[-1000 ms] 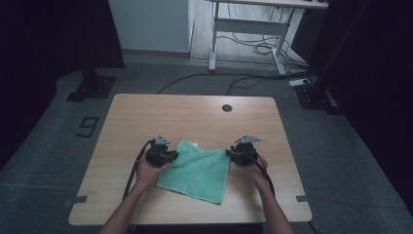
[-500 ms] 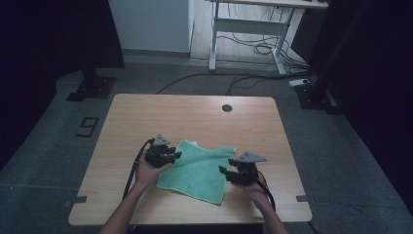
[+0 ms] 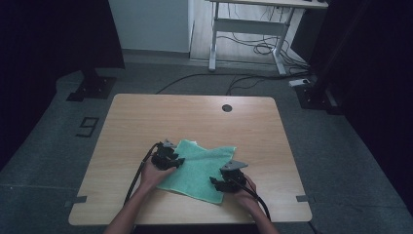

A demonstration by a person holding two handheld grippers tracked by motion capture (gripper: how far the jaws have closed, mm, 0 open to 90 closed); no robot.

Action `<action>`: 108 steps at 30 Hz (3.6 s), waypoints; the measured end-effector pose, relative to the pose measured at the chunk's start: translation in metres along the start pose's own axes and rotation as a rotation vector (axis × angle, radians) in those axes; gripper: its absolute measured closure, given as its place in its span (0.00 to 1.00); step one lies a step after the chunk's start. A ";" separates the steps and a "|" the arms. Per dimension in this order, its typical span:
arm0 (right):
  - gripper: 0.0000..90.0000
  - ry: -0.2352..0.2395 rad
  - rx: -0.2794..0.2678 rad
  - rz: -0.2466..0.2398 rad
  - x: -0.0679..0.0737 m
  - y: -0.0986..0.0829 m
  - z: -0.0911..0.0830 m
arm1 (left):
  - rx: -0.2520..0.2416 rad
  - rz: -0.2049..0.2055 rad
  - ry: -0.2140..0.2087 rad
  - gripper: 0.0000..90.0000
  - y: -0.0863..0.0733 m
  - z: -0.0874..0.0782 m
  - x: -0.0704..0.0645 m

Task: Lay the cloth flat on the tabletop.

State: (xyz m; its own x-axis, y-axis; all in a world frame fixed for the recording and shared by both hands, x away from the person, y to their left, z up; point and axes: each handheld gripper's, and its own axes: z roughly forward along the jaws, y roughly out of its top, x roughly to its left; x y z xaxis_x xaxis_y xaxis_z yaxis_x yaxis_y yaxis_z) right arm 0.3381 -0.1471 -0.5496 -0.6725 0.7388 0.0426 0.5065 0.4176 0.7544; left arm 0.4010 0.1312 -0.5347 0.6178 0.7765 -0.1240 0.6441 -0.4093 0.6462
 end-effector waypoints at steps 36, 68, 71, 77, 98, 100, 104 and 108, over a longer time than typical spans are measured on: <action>0.37 -0.068 -0.027 0.020 -0.001 -0.029 -0.028 | -0.018 -0.036 0.135 0.56 0.021 0.013 0.027; 0.54 -0.020 -0.111 0.106 -0.006 -0.041 -0.066 | -0.106 -0.011 0.166 0.55 0.026 -0.006 0.018; 0.53 -0.016 -0.125 0.100 -0.005 -0.037 -0.066 | -0.118 0.010 0.105 0.55 0.022 -0.015 0.010; 0.52 0.005 -0.123 0.085 -0.012 -0.016 -0.048 | -0.082 0.072 0.009 0.53 0.011 -0.010 -0.021; 0.54 -0.066 -0.040 0.084 -0.071 0.032 0.035 | -0.030 0.164 -0.009 0.47 -0.033 -0.012 -0.048; 0.55 -0.087 -0.040 0.095 -0.076 0.031 0.035 | -0.032 0.164 -0.013 0.46 -0.034 -0.012 -0.048; 0.55 -0.059 -0.041 0.137 -0.087 0.031 0.033 | -0.043 0.169 -0.019 0.45 -0.037 -0.013 -0.048; 0.49 -0.071 -0.012 0.099 -0.081 0.035 0.034 | -0.038 0.152 -0.048 0.42 -0.034 -0.013 -0.045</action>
State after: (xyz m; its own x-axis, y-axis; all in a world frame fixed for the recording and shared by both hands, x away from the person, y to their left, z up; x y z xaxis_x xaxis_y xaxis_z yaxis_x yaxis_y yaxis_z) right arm 0.4282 -0.1742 -0.5486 -0.5796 0.8118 0.0712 0.5620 0.3350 0.7563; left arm 0.3455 0.1168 -0.5416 0.7279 0.6832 -0.0579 0.5251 -0.5012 0.6878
